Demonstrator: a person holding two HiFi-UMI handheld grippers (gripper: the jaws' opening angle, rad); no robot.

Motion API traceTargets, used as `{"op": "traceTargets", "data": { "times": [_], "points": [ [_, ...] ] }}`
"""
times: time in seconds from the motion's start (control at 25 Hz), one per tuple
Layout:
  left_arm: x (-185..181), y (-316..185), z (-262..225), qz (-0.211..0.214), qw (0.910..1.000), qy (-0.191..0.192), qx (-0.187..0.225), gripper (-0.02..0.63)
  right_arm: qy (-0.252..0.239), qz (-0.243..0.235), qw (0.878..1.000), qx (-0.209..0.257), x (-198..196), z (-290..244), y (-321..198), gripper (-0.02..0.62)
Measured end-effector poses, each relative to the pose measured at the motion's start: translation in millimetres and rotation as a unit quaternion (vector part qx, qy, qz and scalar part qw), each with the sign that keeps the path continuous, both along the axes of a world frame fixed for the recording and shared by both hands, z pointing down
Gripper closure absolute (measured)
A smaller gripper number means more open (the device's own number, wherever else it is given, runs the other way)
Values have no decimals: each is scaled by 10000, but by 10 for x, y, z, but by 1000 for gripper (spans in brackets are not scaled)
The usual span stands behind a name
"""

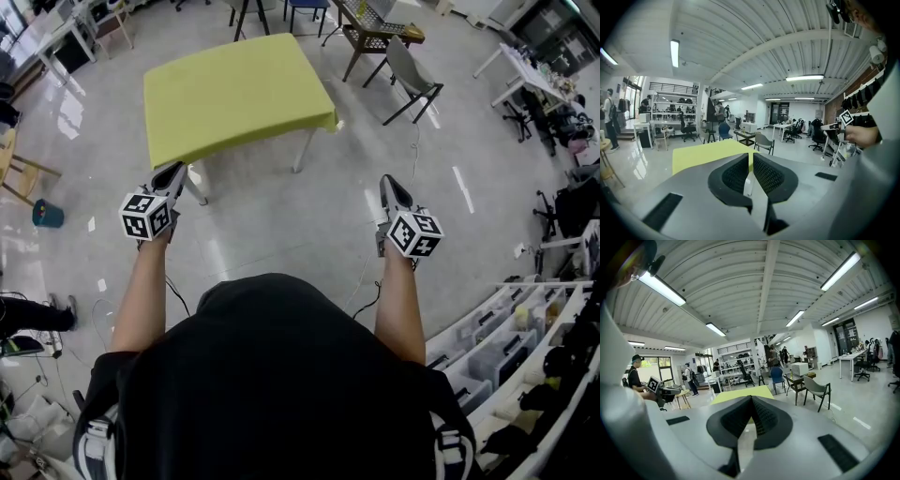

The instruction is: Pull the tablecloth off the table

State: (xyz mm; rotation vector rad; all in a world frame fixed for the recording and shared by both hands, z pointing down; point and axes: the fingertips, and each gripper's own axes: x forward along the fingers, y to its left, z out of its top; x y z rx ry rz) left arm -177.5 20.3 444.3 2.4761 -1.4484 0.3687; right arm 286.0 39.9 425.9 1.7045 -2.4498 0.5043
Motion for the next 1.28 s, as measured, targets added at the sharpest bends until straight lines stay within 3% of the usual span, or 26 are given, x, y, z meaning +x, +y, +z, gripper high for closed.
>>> {"op": "traceTargets", "data": {
  "times": [0.52,0.88,1.28],
  "points": [
    [26,-522,109,29,9999,6,-164,558,23,-22,9999,-97,49,57,-401,577],
    [139,-1595,93,361,9993,24,-87,558,93,192,9997,-151,37,46,-1235,577],
    [-361,-2795,71,319,9994,148,-58,558,203,153,9996,-146,-471,-65,-2400,577]
  ]
}}
